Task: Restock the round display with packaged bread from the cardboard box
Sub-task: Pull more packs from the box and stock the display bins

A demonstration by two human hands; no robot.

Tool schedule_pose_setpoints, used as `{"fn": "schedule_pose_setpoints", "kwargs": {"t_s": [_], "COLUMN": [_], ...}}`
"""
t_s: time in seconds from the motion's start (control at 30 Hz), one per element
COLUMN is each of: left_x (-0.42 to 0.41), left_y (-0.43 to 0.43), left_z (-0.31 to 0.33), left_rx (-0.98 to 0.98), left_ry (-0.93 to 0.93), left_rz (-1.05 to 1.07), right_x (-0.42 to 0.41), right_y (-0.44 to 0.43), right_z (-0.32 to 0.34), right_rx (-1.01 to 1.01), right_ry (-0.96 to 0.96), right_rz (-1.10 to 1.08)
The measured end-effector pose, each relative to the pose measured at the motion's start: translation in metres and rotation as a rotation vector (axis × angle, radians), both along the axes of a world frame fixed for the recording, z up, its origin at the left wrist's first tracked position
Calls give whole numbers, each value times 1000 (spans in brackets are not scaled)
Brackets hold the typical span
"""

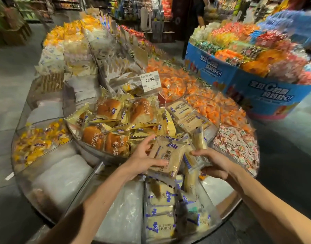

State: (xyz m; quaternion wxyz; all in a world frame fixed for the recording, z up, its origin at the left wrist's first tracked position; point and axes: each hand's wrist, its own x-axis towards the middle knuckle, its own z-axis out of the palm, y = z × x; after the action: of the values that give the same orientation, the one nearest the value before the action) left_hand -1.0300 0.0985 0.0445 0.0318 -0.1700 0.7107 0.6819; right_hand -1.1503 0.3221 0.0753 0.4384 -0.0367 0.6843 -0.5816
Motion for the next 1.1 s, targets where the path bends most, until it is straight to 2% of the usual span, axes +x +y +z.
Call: {"fn": "schedule_pose_setpoints", "kwargs": {"t_s": [0.17,0.3,0.43,0.5,0.57,0.67,0.77,0.9,0.97,1.1], "left_x": [-33,-64,-94,-112,-134,-170,-185,-193,-204,-227], "left_y": [15,43,73,90,107,110,120,122,121,125], "left_z": [-5,-7,-19,-27,-30,-40,-12,3,-3,-25], "left_rx": [67,198,270,242,128,-11,-43,85,129,138], "left_ry": [-72,-67,-131,-167,-195,-232,-97,83,101,5], "left_rz": [-35,84,232,229,262,479,550,716,752,809], "right_x": [-28,-61,-97,-123,-160,-200,-225,-242,-258,-278], "right_y": [20,39,55,67,85,107,116,118,118,113], "right_z": [-6,-23,-21,-22,-35,-33,-3,26,22,8], "right_rx": [34,-11,-103,-75,-32,22,-24,-44,-69,-77], "right_ry": [-59,-45,-123,-142,-108,-104,-117,-109,-153,-187], "right_rz": [37,35,33,60,155,243,209,169,176,227]}}
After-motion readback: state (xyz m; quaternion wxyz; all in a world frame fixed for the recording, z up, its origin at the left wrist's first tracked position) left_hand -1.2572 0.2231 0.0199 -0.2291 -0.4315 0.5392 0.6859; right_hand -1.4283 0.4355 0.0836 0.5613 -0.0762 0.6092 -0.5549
